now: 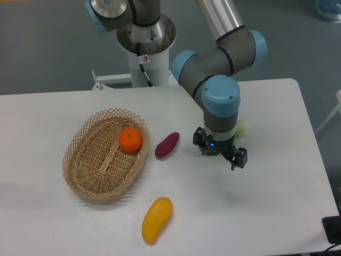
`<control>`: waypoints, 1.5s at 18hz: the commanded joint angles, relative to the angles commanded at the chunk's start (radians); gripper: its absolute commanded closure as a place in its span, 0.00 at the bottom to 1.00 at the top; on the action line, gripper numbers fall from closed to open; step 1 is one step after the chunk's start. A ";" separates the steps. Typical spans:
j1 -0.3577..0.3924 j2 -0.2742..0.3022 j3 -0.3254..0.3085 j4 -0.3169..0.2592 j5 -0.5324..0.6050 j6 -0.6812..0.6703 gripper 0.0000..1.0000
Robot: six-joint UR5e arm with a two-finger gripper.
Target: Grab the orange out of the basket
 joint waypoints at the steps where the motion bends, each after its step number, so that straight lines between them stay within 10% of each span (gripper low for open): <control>1: 0.000 0.000 0.000 0.000 0.000 0.000 0.00; 27: -0.239 0.024 -0.092 0.038 -0.011 -0.049 0.00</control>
